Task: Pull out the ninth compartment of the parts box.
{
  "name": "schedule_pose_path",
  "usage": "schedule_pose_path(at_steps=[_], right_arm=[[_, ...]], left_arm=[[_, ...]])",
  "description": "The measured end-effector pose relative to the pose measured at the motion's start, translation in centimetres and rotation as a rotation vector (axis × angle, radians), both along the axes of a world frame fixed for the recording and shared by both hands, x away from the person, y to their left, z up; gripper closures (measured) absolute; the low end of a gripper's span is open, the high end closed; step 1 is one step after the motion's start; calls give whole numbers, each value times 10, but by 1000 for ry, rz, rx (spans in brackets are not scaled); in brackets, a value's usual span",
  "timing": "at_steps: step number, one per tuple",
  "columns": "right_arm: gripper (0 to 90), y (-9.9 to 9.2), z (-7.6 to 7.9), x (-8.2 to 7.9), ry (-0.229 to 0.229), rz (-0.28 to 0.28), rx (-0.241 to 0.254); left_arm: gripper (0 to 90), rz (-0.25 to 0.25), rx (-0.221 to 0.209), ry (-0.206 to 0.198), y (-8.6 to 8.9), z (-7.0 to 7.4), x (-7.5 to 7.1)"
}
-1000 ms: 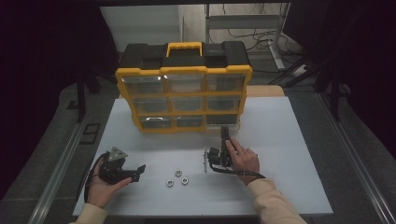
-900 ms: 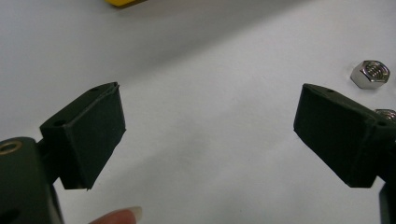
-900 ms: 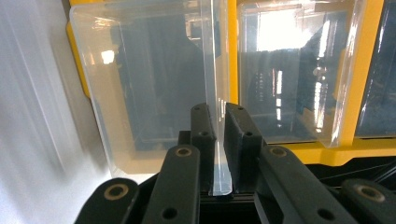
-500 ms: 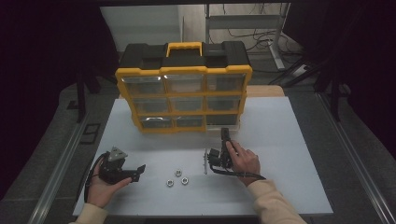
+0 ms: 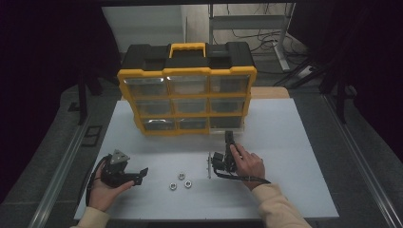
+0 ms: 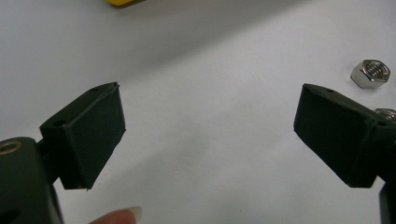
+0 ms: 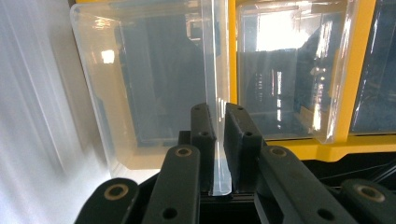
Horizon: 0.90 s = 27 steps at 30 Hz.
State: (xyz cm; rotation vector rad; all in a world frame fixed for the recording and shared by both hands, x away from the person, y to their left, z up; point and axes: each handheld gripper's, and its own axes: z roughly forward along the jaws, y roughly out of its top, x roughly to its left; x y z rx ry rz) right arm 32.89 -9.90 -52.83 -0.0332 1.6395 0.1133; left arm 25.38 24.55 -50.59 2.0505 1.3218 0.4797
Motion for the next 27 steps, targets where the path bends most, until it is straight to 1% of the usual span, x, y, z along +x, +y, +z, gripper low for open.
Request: schedule_pose_path(at_steps=[12, 14, 15, 16, 27], right_arm=[[824, 0, 0, -4, 0, 0, 3], [823, 0, 0, -4, 13, 1, 1], [823, 0, -1, -4, -13, 10, 8], [823, 0, 0, -5, 0, 1, 5], [823, -1, 0, -8, -5, 4, -2]], left_arm=[[95, -2, 1, 1, -1, 0, 0], [95, -2, 1, 1, -1, 0, 0], [95, -2, 0, 1, -1, 0, 0], [95, -2, 0, 1, -1, 0, 0], [95, -3, -1, 0, -1, 0, 0]])
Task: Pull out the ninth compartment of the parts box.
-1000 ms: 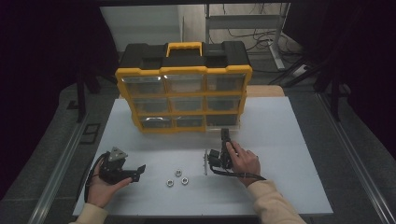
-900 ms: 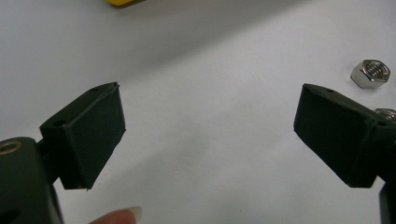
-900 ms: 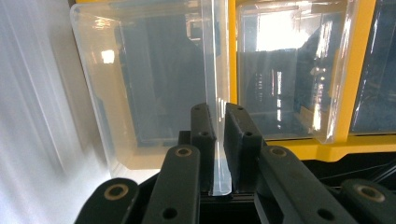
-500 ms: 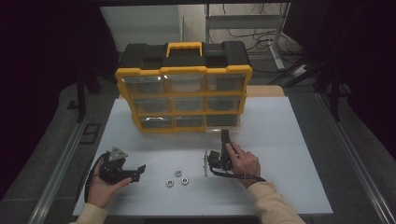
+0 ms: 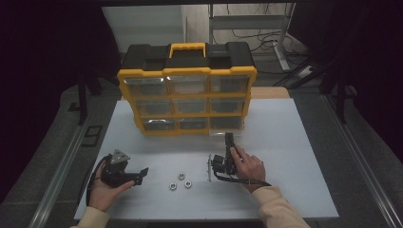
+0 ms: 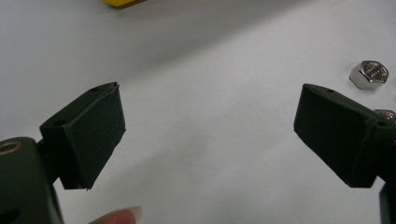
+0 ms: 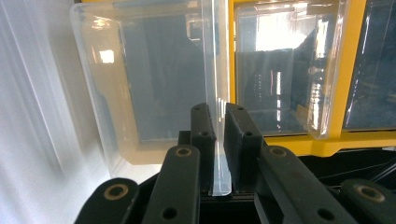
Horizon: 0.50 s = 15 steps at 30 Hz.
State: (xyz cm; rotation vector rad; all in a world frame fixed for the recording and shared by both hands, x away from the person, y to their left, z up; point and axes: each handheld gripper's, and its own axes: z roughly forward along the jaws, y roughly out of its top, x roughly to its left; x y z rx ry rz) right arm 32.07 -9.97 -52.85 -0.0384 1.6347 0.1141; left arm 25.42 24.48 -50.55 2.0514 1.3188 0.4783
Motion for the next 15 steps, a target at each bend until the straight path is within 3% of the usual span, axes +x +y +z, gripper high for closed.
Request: schedule_pose_path(at_steps=[8, 9, 15], right_arm=[[823, 0, 1, -3, 17, -8, -4], [823, 0, 0, -3, 0, -2, 1], [823, 0, 1, -5, 0, -2, 3]], left_arm=[[95, 0, 0, 1, 0, 0, 0], [95, 0, 0, 1, 0, 0, 0], [94, -1, 0, 3, 0, 0, 0]])
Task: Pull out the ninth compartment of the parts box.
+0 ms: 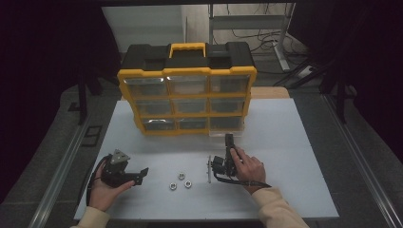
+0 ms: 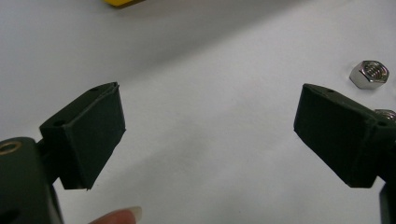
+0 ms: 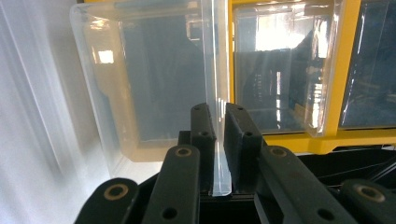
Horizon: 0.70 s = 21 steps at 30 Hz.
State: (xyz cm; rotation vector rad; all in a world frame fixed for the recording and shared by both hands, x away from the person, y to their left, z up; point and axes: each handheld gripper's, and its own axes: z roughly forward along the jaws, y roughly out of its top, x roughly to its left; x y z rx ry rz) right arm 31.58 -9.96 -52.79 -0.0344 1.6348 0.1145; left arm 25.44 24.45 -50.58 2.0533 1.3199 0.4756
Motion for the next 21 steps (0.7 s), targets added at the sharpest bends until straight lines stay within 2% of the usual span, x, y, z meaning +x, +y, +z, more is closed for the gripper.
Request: schedule_pose_path(at_steps=[21], right_arm=[[822, 0, 1, -5, 4, 0, 1]], left_arm=[[94, -1, 1, 1, -1, 0, 0]])
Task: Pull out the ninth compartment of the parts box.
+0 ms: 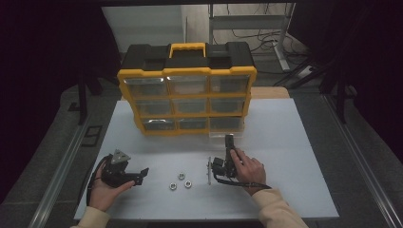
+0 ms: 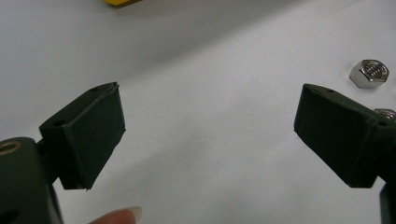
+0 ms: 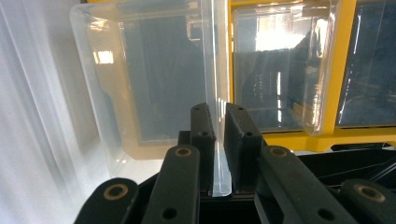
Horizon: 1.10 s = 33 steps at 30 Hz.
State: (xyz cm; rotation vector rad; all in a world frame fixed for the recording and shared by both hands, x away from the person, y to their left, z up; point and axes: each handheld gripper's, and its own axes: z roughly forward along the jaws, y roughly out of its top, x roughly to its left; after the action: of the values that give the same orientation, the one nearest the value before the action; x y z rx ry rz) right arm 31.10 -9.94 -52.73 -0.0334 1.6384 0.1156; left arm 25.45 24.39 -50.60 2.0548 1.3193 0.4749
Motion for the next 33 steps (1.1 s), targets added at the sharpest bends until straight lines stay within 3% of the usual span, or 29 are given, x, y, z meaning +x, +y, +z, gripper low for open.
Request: schedule_pose_path(at_steps=[33], right_arm=[[818, -3, 0, -11, 9, 10, 3]], left_arm=[[93, -1, 3, 0, 0, 0, 0]])
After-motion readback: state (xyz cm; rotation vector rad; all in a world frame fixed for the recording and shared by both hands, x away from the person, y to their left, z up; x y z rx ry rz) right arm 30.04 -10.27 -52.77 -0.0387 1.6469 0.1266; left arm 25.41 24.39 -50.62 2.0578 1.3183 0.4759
